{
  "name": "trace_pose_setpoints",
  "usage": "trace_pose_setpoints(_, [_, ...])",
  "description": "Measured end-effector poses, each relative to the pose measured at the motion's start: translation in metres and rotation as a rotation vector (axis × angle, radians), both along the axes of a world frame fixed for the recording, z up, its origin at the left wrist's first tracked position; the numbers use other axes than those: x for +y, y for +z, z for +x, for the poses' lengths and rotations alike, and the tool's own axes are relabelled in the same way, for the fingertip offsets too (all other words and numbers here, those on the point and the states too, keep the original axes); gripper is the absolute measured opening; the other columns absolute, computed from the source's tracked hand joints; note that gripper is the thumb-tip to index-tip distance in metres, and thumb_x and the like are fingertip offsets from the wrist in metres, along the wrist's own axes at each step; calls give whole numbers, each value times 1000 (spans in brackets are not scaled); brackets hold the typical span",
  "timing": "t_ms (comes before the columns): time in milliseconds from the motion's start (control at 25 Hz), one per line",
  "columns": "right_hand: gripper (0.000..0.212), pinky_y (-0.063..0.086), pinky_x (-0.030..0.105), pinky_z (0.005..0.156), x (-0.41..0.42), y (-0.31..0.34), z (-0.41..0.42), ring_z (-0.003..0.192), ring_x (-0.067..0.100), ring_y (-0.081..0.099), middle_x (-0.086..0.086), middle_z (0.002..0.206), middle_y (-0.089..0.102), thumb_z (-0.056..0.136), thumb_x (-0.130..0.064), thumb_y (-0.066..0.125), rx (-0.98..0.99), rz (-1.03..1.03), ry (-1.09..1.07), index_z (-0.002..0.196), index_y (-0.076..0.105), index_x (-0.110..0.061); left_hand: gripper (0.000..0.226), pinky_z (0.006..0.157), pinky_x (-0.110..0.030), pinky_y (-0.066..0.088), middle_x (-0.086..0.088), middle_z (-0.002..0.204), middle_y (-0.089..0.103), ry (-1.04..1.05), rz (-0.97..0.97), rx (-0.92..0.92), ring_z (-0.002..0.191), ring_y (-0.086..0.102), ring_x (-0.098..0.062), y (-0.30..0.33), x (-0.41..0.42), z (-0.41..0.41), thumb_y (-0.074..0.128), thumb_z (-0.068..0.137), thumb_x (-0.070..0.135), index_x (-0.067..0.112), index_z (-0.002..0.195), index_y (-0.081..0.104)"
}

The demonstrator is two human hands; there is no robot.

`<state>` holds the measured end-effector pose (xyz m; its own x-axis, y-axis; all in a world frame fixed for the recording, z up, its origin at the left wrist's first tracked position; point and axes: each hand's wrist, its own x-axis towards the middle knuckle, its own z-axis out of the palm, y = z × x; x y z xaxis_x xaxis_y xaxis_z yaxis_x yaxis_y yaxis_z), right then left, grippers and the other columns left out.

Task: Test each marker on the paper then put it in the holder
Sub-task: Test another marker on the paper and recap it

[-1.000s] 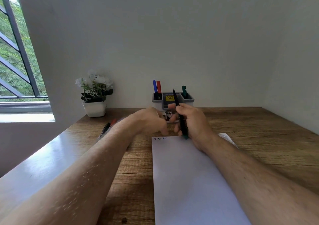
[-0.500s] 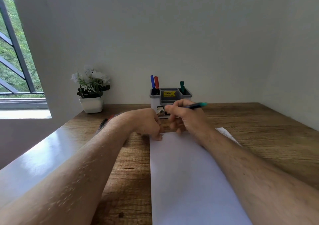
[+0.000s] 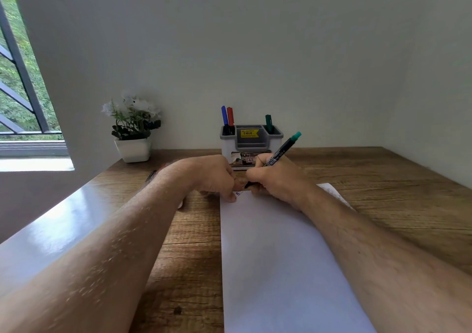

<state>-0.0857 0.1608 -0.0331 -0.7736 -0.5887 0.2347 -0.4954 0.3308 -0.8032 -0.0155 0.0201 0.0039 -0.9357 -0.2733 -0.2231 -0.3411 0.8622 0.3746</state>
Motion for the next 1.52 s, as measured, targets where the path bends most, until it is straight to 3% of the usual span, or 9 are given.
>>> trace_pose_setpoints(200, [18, 47, 34, 61, -2, 1, 1, 62, 14, 55, 7, 65, 60, 82, -23, 66, 48, 47, 19, 68, 58, -14, 37, 88, -33, 50, -3, 119, 66, 10, 3, -3, 107, 59, -20, 0, 1, -1, 74, 84, 19, 15, 121, 68])
trace_pose_setpoints(400, [23, 43, 26, 57, -2, 3, 7, 64, 15, 56, 10, 70, 64, 85, -21, 66, 60, 87, 7, 66, 54, -16, 39, 87, -33, 50, -3, 120, 65, 17, 22, -13, 109, 59, -21, 0, 1, -2, 73, 84, 18, 14, 123, 66])
trace_pose_setpoints(560, [24, 45, 28, 58, -3, 4, 5, 59, 16, 54, 11, 65, 58, 82, -16, 66, 26, 60, 21, 63, 51, -13, 39, 80, -30, 49, -5, 118, 65, 9, 15, -7, 102, 59, -20, 0, 1, -1, 73, 84, 18, 14, 122, 66])
trace_pose_setpoints(800, [24, 45, 28, 58, -3, 2, 5, 60, 14, 58, 8, 66, 65, 83, -20, 66, 44, 54, -15, 63, 54, -16, 37, 76, -29, 48, -6, 114, 67, -1, 4, 6, 89, 58, -17, -1, 1, 0, 74, 83, 19, 14, 120, 68])
trace_pose_setpoints(920, [25, 49, 35, 63, -3, 2, 4, 62, 18, 56, 11, 65, 61, 82, -19, 66, 35, 38, -10, 61, 52, -15, 37, 87, -33, 50, -6, 116, 67, 2, 3, 2, 104, 61, -21, -1, 2, 0, 74, 84, 19, 13, 119, 68])
trace_pose_setpoints(1040, [23, 45, 27, 56, -2, 2, 6, 57, 11, 57, 4, 62, 64, 83, -20, 66, 50, 53, -19, 64, 54, -16, 37, 92, -35, 51, -5, 117, 67, 3, 3, -1, 107, 61, -22, -1, 0, -1, 73, 84, 20, 13, 120, 68])
trace_pose_setpoints(1240, [25, 45, 29, 58, -3, 3, 7, 60, 15, 56, 9, 65, 63, 84, -21, 66, 58, 59, -10, 64, 53, -16, 38, 86, -33, 53, -6, 116, 67, 20, 13, -6, 105, 62, -22, -1, 0, -2, 74, 83, 19, 13, 120, 67])
trace_pose_setpoints(1360, [27, 47, 31, 59, -2, 4, 6, 60, 17, 55, 9, 62, 59, 83, -18, 66, 41, 51, 11, 61, 51, -16, 37, 74, -29, 51, -7, 113, 67, 19, 7, -9, 93, 61, -20, -1, 0, -3, 74, 83, 18, 13, 119, 67])
trace_pose_setpoints(1520, [30, 40, 25, 53, -2, 7, 8, 56, 13, 52, 6, 59, 56, 84, -17, 67, 46, 79, 44, 60, 50, -15, 38, 76, -29, 51, -7, 115, 67, 21, -8, -7, 94, 61, -20, -1, 1, -3, 74, 83, 19, 13, 120, 67])
